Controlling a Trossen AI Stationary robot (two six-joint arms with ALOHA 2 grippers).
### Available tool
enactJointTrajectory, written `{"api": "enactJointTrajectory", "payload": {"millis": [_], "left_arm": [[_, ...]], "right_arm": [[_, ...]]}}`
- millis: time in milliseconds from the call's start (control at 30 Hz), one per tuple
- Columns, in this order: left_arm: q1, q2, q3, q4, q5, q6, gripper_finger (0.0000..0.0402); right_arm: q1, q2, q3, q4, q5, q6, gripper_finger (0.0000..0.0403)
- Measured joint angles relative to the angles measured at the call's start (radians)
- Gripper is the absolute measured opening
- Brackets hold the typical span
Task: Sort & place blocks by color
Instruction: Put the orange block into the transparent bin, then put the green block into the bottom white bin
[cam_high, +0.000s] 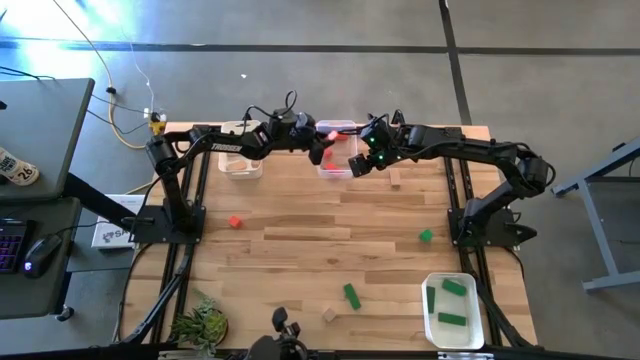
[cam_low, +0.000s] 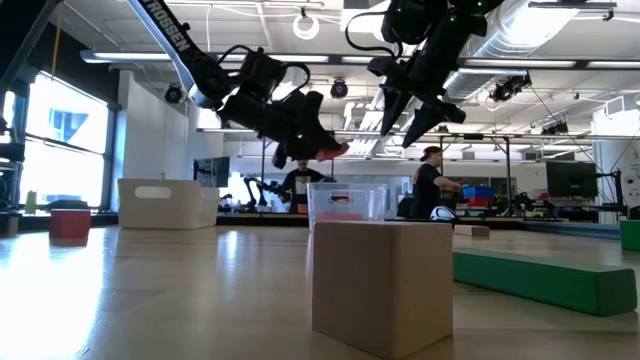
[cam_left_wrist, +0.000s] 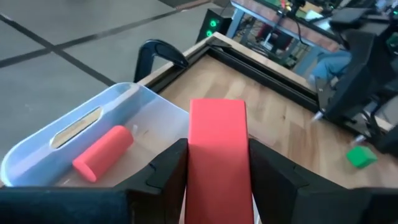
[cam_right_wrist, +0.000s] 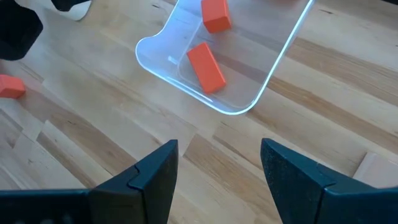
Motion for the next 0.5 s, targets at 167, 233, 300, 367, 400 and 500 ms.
{"api": "enactJointTrajectory", "payload": {"millis": [167, 233, 300, 367, 400, 500], "left_arm": [[0.0, 0.0, 0.0, -0.002, 0.018, -0.062, 0.0157], [0.0, 0.0, 0.0, -0.002, 0.04, -0.093, 0.0171], [-0.002, 0.0, 0.0, -0.002, 0.043, -0.092, 0.0185], [-0.002, 0.0, 0.0, -0.002, 0.041, -0.09, 0.0198], [-0.001, 0.0, 0.0, -0.002, 0.042, -0.092, 0.0202], [0.009, -0.002, 0.0, -0.003, 0.053, -0.115, 0.0207]], "right_arm": [[0.0, 0.0, 0.0, 0.0, 0.0, 0.0, 0.0213], [0.0, 0.0, 0.0, 0.0, -0.001, 0.0, 0.0213], [0.0, 0.0, 0.0, 0.0, -0.001, -0.001, 0.0213], [0.0, 0.0, 0.0, -0.002, -0.01, -0.008, 0.0213], [0.0, 0.0, 0.0, -0.007, -0.02, -0.011, 0.0213], [0.0, 0.0, 0.0, -0.043, -0.052, -0.016, 0.0213]]}}
